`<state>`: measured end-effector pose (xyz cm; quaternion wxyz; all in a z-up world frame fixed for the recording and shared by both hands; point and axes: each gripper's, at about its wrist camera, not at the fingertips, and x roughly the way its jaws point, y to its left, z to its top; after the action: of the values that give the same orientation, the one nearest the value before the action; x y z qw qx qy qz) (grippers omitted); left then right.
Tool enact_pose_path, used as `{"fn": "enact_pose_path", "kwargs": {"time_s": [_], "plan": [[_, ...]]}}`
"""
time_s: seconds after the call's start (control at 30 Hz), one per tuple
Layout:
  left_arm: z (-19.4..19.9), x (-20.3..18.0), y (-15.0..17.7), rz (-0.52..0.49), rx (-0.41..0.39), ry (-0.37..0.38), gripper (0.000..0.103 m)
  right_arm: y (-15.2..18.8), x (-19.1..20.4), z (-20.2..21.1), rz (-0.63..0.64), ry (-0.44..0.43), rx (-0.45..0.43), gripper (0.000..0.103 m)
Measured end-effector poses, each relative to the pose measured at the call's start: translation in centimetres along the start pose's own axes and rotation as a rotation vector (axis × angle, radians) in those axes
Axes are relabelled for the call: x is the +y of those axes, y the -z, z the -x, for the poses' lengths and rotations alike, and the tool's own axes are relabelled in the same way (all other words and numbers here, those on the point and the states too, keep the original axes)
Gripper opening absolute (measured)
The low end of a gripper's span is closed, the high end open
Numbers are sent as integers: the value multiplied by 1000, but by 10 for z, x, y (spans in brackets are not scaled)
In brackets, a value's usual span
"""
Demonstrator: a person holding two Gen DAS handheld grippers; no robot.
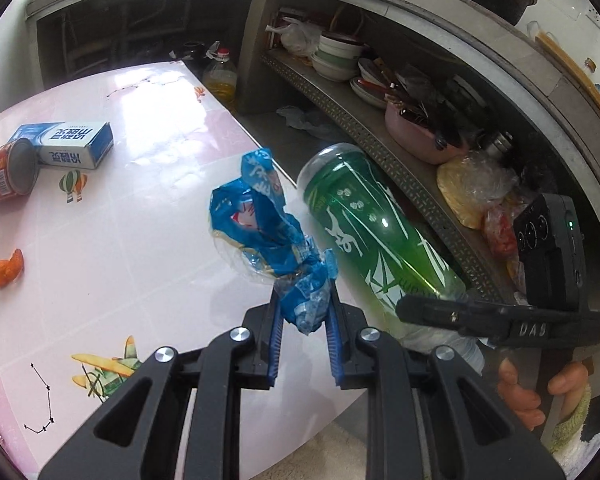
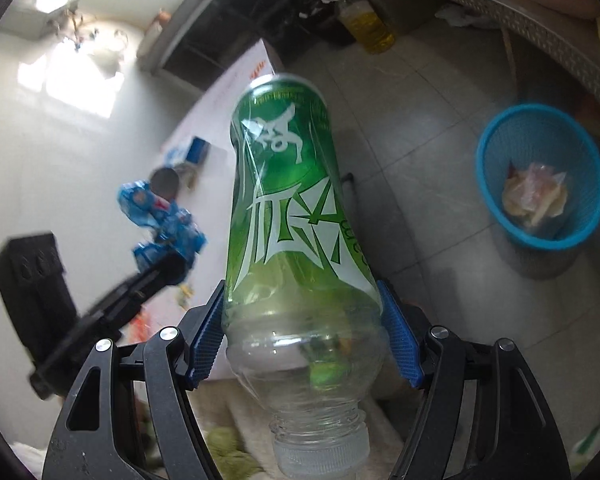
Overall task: Collect trash
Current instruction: 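Lift the blue wrapper with the left tool while the right tool carries the bottle toward the wastebasket, then open both tools over the blue wastebasket to drop the wrapper and bottle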
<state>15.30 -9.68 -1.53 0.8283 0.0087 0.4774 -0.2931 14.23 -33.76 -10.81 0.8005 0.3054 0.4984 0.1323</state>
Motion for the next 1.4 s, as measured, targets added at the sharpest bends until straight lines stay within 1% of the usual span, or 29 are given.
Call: {"fn": "enact_pose_path", "kwargs": {"time_s": [0.07,0.1,0.17,0.27,0.3,0.37,0.43,0.53,0.6,0.7,0.8,0.9,0.97,1.0,1.03,1.07,1.1,1.13,1.2,1.23,1.3,1.37,1.4], "plan": [[1,2,-1,5,-1,-8,18,1,5,0,42,20,12,68],[1,3,-2,6,-3,-10,18,1,5,-1,52,16,15,67],[2,0,-5,7,-7,-7,18,3,-2,-1,25,-48,32,67],[1,-9,-11,-10,-15,8,18,10,-33,8,-80,-172,31,67],[1,-13,-13,-21,-15,15,18,12,-45,12,-126,-228,15,67],[-2,-22,-17,-41,-9,33,18,17,-65,24,-198,-305,-13,67],[-7,-33,-21,-66,2,51,18,23,-89,39,-269,-352,-63,67],[-19,-54,-30,-111,18,83,18,32,-125,65,-362,-375,-141,67],[-31,-72,-38,-138,39,118,18,36,-145,78,-415,-347,-196,67],[-58,-99,-53,-175,101,165,18,45,-177,90,-515,-314,-247,67],[-101,-126,-69,-205,208,198,19,52,-206,91,-602,-256,-260,67],[-147,-149,-82,-243,294,169,19,54,-231,81,-688,-233,-255,67],[-176,-163,-88,-281,331,165,21,55,-233,67,-721,-215,-259,67],[-191,-170,-91,-305,348,150,23,52,-237,63,-736,-206,-262,67],[-202,-172,-94,-318,353,130,32,47,-242,57,-751,-191,-264,67],[-212,-175,-99,-320,349,96,46,41,-246,53,-754,-175,-265,67],[-219,-174,-104,-310,331,49,52,35,-249,50,-754,-161,-269,67],[-221,-172,-108,-293,315,29,57,27,-250,44,-759,-146,-270,67],[-217,-165,-116,-250,294,32,60,5,-249,26,-746,-114,-264,67],[-210,-158,-118,-226,279,45,65,-3,-251,20,-744,-92,-260,67],[-192,-142,-118,-219,249,32,67,-21,-253,7,-733,-31,-257,70],[-175,-130,-116,-224,224,9,68,-40,-261,-15,-702,52,-237,80],[-164,-124,-113,-219,212,8,69,-45,-265,-20,-694,103,-226,80]]}}
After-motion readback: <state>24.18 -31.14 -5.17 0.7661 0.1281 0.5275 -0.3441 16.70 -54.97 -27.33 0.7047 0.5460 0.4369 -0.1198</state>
